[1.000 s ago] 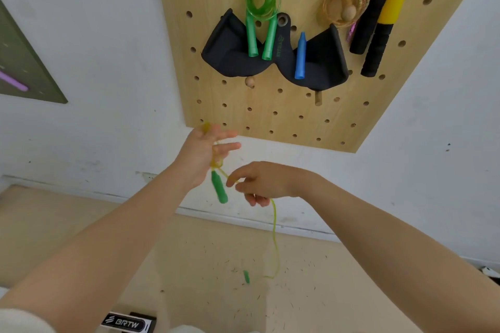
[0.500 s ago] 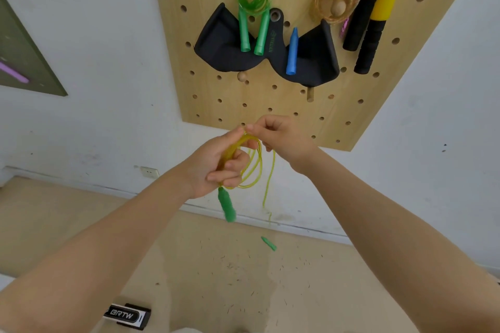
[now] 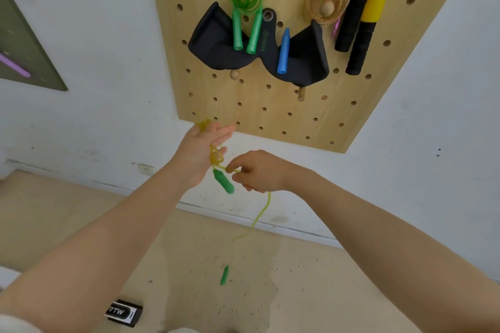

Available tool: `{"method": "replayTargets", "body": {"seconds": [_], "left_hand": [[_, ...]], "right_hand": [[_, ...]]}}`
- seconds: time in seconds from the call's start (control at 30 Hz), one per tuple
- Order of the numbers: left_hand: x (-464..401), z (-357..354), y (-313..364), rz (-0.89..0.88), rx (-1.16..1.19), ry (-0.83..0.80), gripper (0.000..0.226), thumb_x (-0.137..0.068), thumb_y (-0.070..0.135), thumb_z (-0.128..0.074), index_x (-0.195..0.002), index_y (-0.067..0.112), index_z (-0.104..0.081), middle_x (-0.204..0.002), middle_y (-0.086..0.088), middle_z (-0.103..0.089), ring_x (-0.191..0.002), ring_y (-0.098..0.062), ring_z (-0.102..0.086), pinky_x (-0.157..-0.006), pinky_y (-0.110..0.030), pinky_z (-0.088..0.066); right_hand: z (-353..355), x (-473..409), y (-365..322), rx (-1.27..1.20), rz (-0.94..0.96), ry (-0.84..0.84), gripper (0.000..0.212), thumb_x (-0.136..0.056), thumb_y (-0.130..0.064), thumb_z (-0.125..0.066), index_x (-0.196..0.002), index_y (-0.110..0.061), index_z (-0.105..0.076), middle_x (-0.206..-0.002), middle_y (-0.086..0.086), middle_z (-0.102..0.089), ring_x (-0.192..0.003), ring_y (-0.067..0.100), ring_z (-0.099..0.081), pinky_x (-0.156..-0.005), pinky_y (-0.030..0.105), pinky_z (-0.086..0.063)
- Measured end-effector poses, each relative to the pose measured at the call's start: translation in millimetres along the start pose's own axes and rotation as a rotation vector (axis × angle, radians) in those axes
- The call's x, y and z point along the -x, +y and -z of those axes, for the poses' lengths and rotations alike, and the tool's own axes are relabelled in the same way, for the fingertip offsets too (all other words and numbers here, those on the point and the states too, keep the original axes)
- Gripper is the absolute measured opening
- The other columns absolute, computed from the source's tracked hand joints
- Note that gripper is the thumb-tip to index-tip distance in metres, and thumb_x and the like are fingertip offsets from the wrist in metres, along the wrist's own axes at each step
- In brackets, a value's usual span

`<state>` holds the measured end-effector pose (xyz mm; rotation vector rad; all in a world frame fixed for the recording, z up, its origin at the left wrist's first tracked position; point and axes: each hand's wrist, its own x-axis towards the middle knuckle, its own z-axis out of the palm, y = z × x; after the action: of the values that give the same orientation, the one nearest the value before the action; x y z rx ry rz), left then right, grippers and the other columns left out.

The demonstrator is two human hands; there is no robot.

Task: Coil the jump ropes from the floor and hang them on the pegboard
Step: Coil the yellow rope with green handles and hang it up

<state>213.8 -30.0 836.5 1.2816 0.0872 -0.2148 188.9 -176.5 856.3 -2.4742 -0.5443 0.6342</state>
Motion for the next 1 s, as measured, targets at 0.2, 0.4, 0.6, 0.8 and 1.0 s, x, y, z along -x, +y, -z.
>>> {"method": "replayTargets", "body": {"seconds": [0.2, 0.4, 0.6, 0.8, 1.0], "left_hand": [[15, 5, -10, 0.07, -0.499, -0.102, 0.03, -0.102, 0.03, -0.035, -0.106, 0.003, -0.047, -0.08, -0.004, -0.069, -0.06, -0.014, -0.063, -0.076, -0.036, -0.049], [47, -12, 14, 0.197, 0.035, -0.505, 0.064, -0.084, 0.059, -0.023, -0.08, 0.006, -0.058, -0.034, 0.005, -0.028, -0.022, -0.004, -0.018, -0.04, -0.019, -0.035], [35, -14, 19, -0.026, 0.178, -0.284, 0.034, -0.098, 0.032, -0.032, -0.102, 0.006, -0.054, -0.046, 0.006, -0.039, -0.032, -0.008, -0.036, -0.052, -0.024, -0.04], [6, 1, -5, -0.023, -0.182, 0.03, 0.021, -0.102, 0.025, -0.035, -0.106, 0.011, -0.049, -0.081, 0.006, -0.071, -0.086, -0.013, -0.068, -0.09, -0.033, -0.047], [14, 2, -13, 0.121, -0.403, -0.108, 0.034, -0.101, 0.028, -0.036, -0.119, 0.003, -0.051, -0.079, -0.004, -0.072, -0.069, -0.014, -0.069, -0.072, -0.026, -0.047]], "right_hand": [[28, 14, -13, -0.265, 0.195, 0.189, 0.014, -0.09, -0.018, -0.06, -0.079, -0.012, -0.065, -0.047, -0.017, -0.05, -0.044, -0.002, -0.043, -0.049, 0.013, -0.034], [30, -1, 16, -0.489, 0.129, 0.46, 0.026, -0.088, -0.025, -0.063, -0.063, -0.02, -0.059, -0.048, -0.015, -0.045, -0.048, 0.0, -0.037, -0.053, 0.017, -0.031], [0, -8, 20, -0.413, 0.059, 0.233, 0.028, -0.096, -0.017, -0.046, -0.074, -0.013, -0.062, -0.056, -0.002, -0.041, -0.045, 0.004, -0.035, -0.052, 0.021, -0.03], [7, 5, 1, -0.009, 0.066, -0.085, 0.026, -0.095, -0.022, -0.049, -0.11, -0.007, -0.064, -0.061, -0.004, -0.052, -0.05, 0.01, -0.044, -0.059, 0.025, -0.041], [41, 9, -2, -0.154, 0.175, 0.201, 0.021, -0.088, -0.022, -0.063, -0.087, -0.003, -0.07, -0.05, -0.013, -0.053, -0.045, 0.0, -0.043, -0.049, 0.011, -0.034]]}}
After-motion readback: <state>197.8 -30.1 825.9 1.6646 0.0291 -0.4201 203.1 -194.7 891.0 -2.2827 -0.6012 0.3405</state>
